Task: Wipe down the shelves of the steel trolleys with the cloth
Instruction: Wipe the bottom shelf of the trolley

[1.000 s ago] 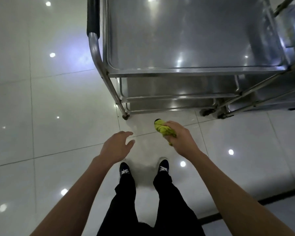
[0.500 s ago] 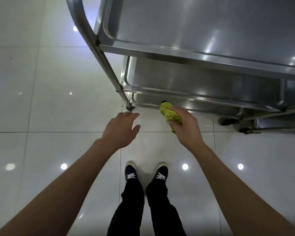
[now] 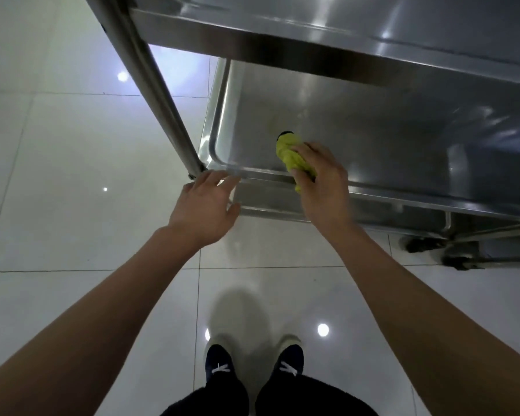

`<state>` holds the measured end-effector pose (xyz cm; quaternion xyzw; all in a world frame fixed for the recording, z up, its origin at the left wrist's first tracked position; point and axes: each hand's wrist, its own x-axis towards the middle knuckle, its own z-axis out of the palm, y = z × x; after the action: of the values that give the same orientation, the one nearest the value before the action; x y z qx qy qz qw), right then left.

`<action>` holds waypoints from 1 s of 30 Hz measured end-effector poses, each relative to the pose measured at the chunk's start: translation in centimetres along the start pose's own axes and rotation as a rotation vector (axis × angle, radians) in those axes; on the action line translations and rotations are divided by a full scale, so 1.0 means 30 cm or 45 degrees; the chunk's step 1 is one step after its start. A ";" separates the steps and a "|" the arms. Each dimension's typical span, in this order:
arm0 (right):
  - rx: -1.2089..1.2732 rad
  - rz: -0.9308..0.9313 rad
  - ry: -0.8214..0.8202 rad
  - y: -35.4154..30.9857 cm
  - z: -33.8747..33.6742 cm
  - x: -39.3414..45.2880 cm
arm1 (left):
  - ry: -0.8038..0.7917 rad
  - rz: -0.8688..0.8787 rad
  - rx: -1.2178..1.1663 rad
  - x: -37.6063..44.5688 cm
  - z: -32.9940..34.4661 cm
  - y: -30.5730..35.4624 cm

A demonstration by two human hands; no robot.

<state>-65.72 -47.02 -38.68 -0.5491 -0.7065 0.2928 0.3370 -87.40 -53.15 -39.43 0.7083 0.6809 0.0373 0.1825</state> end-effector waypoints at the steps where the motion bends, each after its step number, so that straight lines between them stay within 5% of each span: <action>1: -0.048 -0.024 0.007 0.020 0.021 0.021 | 0.011 0.017 0.005 0.026 0.014 -0.010; 18: -0.581 -0.253 -0.350 0.246 0.209 0.064 | 0.491 -0.004 0.299 0.106 0.208 -0.094; 30: -0.463 -0.243 -0.280 0.253 0.227 -0.023 | 0.406 -0.019 0.481 0.031 0.245 -0.098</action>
<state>-66.66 -46.27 -48.82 -0.4962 -0.8288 0.1857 0.1796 -87.92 -53.75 -47.36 0.7101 0.7011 0.0191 -0.0626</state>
